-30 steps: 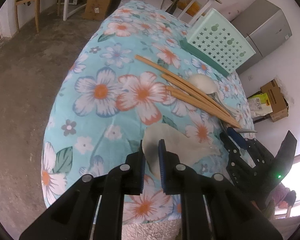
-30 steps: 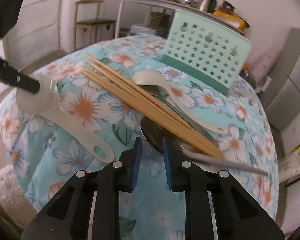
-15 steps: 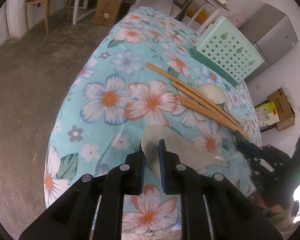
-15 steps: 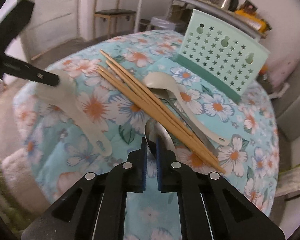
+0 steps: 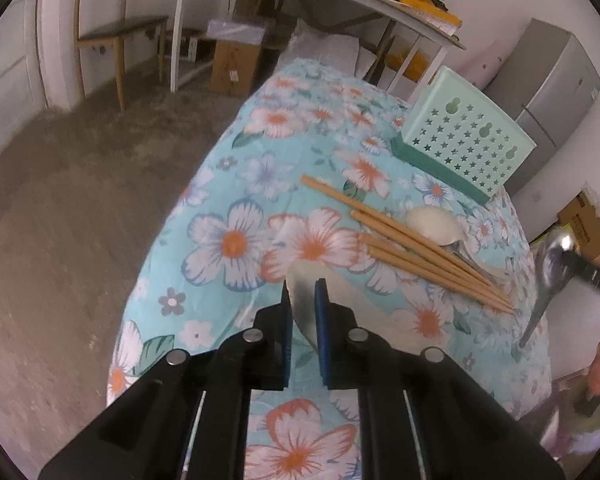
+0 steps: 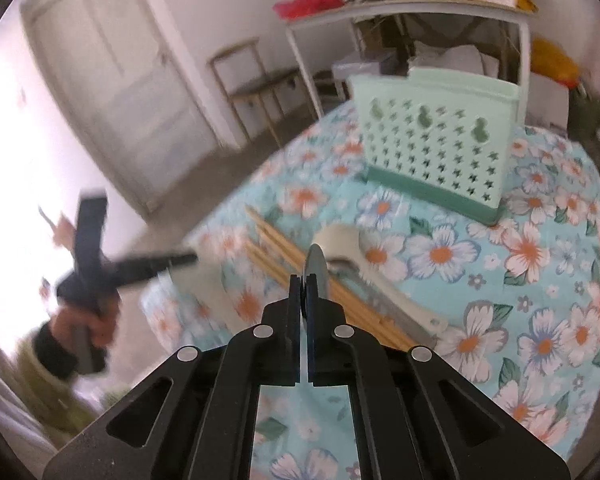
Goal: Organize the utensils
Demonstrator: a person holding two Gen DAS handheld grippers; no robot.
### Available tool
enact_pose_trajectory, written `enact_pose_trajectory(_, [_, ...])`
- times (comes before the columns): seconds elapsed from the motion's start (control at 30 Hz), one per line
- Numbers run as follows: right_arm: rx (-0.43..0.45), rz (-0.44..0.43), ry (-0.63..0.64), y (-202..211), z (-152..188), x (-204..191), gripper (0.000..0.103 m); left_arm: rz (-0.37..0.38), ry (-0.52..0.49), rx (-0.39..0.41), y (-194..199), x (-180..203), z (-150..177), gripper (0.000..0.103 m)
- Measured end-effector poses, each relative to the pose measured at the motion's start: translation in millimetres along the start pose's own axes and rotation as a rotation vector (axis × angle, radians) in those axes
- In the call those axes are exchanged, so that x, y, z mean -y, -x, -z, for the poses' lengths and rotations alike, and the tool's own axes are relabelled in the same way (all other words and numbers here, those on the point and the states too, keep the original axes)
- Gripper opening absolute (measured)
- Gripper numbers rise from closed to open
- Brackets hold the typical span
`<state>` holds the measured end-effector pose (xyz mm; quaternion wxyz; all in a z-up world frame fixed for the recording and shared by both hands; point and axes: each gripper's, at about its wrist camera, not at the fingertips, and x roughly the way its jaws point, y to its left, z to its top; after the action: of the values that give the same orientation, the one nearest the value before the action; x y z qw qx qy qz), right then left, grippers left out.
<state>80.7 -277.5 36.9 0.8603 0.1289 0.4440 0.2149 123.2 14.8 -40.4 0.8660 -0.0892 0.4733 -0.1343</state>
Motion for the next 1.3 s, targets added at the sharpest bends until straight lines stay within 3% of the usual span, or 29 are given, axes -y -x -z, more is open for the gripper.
enact_pose_trajectory(0.17, [0.117, -0.114, -0.165, 15.7, -9.4, 21.5, 0.001, -0.059, -0.080, 0.052, 10.8, 19.0, -2.7, 0.009])
enact_pose_trajectory(0.57, [0.231, -0.243, -0.270, 30.4, -20.5, 34.1, 0.001, -0.171, -0.175, 0.152, 26.5, 52.7, 0.5, 0.008])
enact_pose_trajectory(0.83, [0.235, -0.248, -0.294, 29.1, -20.6, 36.2, 0.001, -0.207, -0.190, 0.191, 32.6, 63.6, 4.3, 0.008])
enact_pose_trajectory(1.03, [0.255, -0.242, -0.282, 30.9, -18.0, 23.1, 0.001, -0.222, -0.243, 0.270, 44.0, 77.8, 13.6, 0.007])
enact_pose_trajectory(1.3, [0.343, -0.200, -0.249, 51.1, -13.0, 4.1, 0.001, -0.193, -0.324, 0.369, 70.5, 99.0, 14.3, 0.004])
